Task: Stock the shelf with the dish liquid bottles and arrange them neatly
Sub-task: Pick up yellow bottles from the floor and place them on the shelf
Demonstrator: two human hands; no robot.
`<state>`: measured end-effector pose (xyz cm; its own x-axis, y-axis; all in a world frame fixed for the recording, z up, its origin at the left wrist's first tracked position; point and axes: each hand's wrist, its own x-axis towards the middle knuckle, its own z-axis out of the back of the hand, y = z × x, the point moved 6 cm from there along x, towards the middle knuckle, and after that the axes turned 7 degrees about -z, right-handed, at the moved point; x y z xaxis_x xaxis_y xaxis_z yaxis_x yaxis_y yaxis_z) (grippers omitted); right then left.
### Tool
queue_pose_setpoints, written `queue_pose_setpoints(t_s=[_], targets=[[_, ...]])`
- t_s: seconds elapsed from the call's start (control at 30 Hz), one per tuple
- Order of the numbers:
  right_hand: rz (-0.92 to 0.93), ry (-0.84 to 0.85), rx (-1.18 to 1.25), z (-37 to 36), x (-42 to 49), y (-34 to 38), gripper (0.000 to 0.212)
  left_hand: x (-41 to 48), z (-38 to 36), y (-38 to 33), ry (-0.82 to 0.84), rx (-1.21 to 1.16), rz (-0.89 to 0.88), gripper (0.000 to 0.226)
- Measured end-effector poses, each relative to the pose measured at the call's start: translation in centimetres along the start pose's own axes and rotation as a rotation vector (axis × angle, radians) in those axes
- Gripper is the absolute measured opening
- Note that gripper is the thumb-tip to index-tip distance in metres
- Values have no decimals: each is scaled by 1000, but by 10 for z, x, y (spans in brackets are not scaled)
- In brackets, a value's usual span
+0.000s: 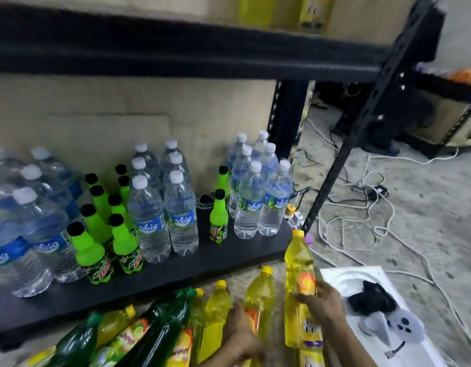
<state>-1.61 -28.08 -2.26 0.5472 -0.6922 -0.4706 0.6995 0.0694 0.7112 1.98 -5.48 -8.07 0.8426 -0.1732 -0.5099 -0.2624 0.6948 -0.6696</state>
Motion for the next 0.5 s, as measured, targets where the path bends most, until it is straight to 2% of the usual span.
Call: queue_pose_setpoints(t_s=[0.03,0.1,0.17,0.23,0.3,0.4,0.5], targets=[[23,3,37,5,-6,11,64,2,15,-13,-20,-23,-65,95],[116,15,129,24,-24,48,68,1,57,-53,39,44,-198,66],[213,29,229,49,-54,90,73,-6,101,-104,59,40,-338,62],[306,45,353,72,-79,127,80,-32,146,-132,101,-68,-480,88],[401,46,429,97,-106,162,79,-81,198,-178,137,-16,-598,115],[532,11,483,134,-135,205,87,-154,263,-230,106,110,-798,121],[636,-37,514,171,-173,250,90,-220,317,-273,-7,31,-890,113]])
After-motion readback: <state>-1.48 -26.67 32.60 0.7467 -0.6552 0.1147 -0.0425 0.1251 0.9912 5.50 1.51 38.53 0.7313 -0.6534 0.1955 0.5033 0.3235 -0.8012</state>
